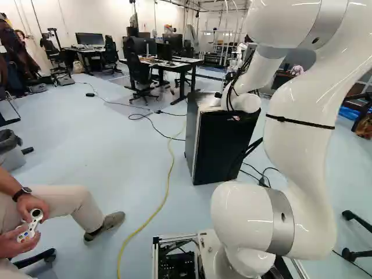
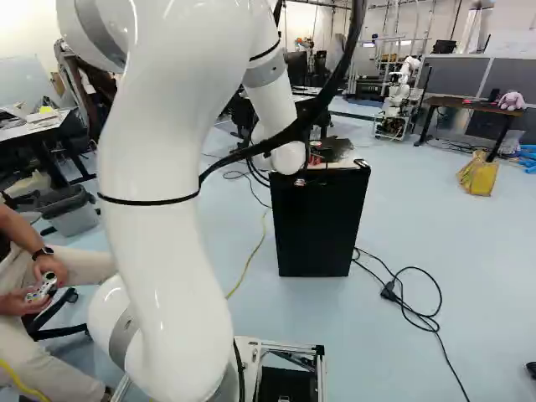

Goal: Grab a drink from the fridge

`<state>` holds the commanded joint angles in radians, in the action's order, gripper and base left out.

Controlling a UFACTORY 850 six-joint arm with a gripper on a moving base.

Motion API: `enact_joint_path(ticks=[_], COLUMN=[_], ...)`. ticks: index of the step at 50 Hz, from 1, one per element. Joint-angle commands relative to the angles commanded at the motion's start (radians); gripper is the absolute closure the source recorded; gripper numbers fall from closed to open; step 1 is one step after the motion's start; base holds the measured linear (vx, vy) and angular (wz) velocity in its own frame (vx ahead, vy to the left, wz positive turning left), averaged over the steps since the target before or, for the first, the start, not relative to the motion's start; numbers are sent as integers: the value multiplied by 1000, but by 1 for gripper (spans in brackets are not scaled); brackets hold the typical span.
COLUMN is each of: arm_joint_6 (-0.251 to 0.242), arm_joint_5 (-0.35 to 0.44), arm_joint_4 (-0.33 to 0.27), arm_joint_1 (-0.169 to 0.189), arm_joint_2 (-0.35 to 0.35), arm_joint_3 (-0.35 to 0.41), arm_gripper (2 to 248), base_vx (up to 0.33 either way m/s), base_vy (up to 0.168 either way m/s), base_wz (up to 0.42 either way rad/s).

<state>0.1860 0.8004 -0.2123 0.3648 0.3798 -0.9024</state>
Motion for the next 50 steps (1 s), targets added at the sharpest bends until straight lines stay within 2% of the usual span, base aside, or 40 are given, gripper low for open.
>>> enact_joint_path(ticks=[16,50], arm_joint_6=[0,0], arm_joint_5=[4,53], arm_joint_4=[8,8], arm_joint_1=[4,-9], arm_joint_2=[64,127], arm_joint_3=[-41,-87], arm_gripper=[3,3], base_vx=[0,0], base_vy=[0,0], base_wz=[0,0])
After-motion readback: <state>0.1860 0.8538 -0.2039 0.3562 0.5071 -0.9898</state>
